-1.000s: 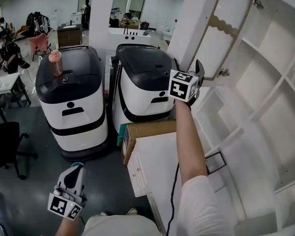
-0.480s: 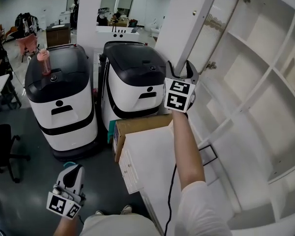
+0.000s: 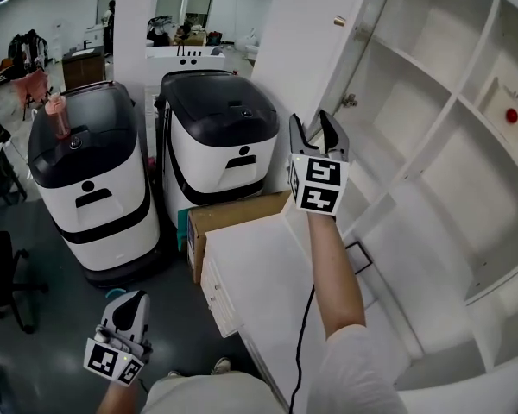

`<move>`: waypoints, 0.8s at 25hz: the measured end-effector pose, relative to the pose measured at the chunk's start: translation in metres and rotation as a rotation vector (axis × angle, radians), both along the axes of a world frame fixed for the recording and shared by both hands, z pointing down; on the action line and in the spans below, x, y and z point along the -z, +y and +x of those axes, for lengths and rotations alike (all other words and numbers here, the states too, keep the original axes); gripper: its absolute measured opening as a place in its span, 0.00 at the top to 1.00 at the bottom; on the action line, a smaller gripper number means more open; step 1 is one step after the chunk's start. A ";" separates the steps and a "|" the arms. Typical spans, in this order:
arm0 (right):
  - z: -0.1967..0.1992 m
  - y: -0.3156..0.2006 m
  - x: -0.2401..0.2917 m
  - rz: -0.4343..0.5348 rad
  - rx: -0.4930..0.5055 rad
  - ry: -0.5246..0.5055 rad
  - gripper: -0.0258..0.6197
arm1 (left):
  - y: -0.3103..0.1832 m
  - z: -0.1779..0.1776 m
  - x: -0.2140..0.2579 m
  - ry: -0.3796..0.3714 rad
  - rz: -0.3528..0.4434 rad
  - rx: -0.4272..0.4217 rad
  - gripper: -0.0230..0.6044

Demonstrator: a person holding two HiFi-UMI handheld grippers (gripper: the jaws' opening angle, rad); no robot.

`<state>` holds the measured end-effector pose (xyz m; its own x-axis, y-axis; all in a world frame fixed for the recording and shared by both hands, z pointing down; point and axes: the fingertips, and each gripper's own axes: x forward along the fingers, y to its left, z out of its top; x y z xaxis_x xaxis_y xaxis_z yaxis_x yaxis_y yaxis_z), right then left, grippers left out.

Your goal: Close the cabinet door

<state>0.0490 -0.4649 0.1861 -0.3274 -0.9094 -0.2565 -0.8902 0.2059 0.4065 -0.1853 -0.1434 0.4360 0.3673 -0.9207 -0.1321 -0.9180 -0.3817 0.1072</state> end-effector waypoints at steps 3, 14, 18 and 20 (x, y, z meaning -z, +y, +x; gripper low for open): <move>0.013 0.010 -0.002 0.011 0.007 0.013 0.62 | -0.006 0.015 0.001 -0.002 0.005 -0.040 0.96; 0.134 0.034 -0.003 0.066 -0.172 -0.007 0.78 | -0.034 0.066 0.000 -0.016 0.000 -0.189 0.96; 0.159 0.034 -0.003 0.037 -0.205 0.041 0.75 | -0.042 0.088 0.004 -0.024 0.010 -0.246 0.96; 0.167 0.033 -0.002 0.024 -0.207 0.059 0.74 | -0.045 0.093 0.006 -0.025 0.012 -0.255 0.96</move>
